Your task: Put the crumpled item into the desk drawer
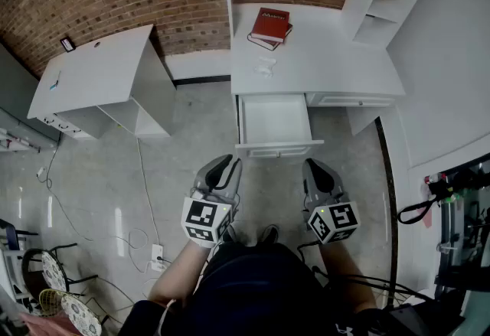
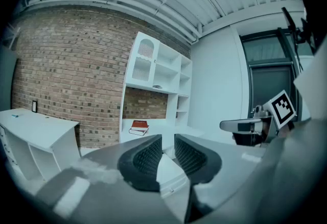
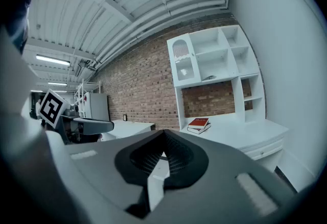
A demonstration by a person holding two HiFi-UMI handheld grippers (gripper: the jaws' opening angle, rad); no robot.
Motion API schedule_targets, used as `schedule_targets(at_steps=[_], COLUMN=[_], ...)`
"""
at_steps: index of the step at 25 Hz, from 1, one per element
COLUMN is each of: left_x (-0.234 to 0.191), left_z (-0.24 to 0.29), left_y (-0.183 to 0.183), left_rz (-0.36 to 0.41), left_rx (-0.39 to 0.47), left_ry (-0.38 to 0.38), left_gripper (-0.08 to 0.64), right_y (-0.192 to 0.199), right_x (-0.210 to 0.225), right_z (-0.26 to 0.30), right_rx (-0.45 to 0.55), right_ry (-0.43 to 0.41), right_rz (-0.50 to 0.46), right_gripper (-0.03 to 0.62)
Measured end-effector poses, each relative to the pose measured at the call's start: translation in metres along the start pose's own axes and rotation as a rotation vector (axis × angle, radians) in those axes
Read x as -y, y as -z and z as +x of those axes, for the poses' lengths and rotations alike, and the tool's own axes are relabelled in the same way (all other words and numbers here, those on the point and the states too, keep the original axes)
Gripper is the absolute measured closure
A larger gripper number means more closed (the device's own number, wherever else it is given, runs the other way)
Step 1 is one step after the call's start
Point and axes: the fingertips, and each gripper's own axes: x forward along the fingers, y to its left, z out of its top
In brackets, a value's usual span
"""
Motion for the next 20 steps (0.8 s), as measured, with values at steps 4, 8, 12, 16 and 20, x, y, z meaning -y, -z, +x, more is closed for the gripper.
schedule_targets(at_steps=[4, 8, 12, 16, 20], left_x=[0.001, 0.007, 0.014, 0.025, 0.039], left_z=[-0.001, 0.004, 0.01, 0.017, 0.024], left_y=[0.006, 0.008, 0.004, 0.001, -0.008], left_rz=[-0.005, 0.002, 0.04, 0.045, 0.032], left_rx=[-0.025, -0.039, -0.01, -0.014, -0.008], left_ry=[-0.002, -0.003, -0.012, -0.015, -0.041], left_gripper=[0.476, 0.476, 0.476, 0.476, 0.476], right_y=[0.0, -0.001, -0.004, -0.009, -0.008], right_x=[0.002, 0.009, 0.02, 0.036, 0.057], right_z=[0.0, -0.002, -0.008, -0.017, -0.03], right_rx=[0.001, 0.003, 0.024, 0.05, 0.053], right_ry=[-0.003, -0.008, -0.008, 0.0, 0.003], right_rz=[-0.003, -0.008, 0.01, 0.027, 0.023], right_gripper=[0.591, 0.591, 0.591, 0.589, 0.589])
